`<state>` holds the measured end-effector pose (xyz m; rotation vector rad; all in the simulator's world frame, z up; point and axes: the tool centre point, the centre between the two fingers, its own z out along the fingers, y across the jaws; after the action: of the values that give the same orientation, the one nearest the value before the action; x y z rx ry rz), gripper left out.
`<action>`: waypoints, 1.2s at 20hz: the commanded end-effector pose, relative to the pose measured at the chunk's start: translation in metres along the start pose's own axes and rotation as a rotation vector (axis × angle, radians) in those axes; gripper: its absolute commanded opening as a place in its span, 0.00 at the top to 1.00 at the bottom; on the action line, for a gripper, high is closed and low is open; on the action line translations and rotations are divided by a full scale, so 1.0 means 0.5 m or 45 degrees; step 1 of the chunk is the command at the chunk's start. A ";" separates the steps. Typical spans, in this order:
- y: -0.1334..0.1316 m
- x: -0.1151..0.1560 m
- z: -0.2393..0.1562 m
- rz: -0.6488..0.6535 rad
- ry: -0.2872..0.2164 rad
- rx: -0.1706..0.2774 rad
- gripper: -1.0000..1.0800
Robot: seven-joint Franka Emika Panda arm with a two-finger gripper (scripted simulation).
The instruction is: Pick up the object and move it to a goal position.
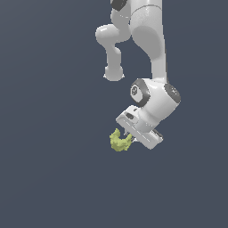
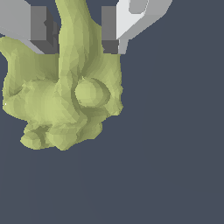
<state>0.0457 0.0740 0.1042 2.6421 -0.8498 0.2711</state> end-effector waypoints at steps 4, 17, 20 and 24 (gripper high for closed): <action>-0.053 -0.005 -0.079 0.143 0.070 0.114 1.00; -0.139 -0.012 -0.254 0.435 0.221 0.346 1.00; -0.153 -0.013 -0.292 0.495 0.253 0.393 1.00; -0.169 -0.015 -0.341 0.572 0.295 0.452 1.00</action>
<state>0.0765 0.2016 0.2280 2.6243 -1.3849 0.8623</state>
